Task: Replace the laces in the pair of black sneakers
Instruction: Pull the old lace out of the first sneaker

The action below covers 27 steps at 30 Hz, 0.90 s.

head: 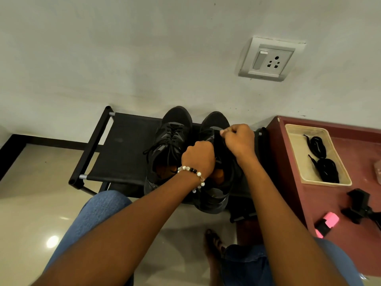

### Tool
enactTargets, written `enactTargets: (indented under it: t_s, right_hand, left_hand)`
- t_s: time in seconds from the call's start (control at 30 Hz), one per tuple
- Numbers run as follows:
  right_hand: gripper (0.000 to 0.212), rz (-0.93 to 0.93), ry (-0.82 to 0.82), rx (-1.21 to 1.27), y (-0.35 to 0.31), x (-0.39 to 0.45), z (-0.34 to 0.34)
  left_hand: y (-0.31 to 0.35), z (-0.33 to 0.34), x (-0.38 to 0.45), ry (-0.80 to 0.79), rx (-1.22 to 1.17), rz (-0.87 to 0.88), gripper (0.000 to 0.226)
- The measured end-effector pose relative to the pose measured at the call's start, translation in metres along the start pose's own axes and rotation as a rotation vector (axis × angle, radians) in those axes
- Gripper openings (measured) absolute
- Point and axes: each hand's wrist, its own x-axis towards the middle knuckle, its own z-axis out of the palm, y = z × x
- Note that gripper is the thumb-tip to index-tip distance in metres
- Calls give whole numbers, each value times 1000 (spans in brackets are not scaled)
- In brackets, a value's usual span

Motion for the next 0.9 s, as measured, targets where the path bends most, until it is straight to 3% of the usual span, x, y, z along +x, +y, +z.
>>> enactTargets:
  t_s: [0.1, 0.17, 0.27, 0.33, 0.47, 0.57, 0.73, 0.83, 0.9]
  right_hand:
    - [16, 321, -20, 641, -7, -2, -6]
    - [17, 420, -30, 955, -11, -4, -15]
    - [23, 372, -48, 1100, -14, -1, -30]
    - [23, 210, -16, 891, -14, 2, -30]
    - [17, -176, -25, -55, -6, 1, -6]
    - [18, -302, -85, -612, -4, -4, 9]
    - [16, -328, 49, -773, -6, -5, 17]
    - [14, -304, 59, -589, -2, -5, 19]
    - [14, -176, 78, -315, 1, -4, 14]
  left_hand:
    - [-1, 0, 1, 7, -12, -4, 15]
    - [-1, 1, 2, -1, -19, -4, 15]
    - [-1, 1, 2, -6, -26, -2, 14]
    - [-1, 1, 2, -8, -31, 3, 15]
    - [-1, -1, 1, -24, -23, 6, 17]
    - [-1, -5, 2, -52, -14, -4, 18]
    - [-1, -7, 3, -66, -17, -10, 18]
    - [-1, -5, 2, -60, -21, -14, 17]
    - [-1, -4, 2, -55, -20, -16, 17]
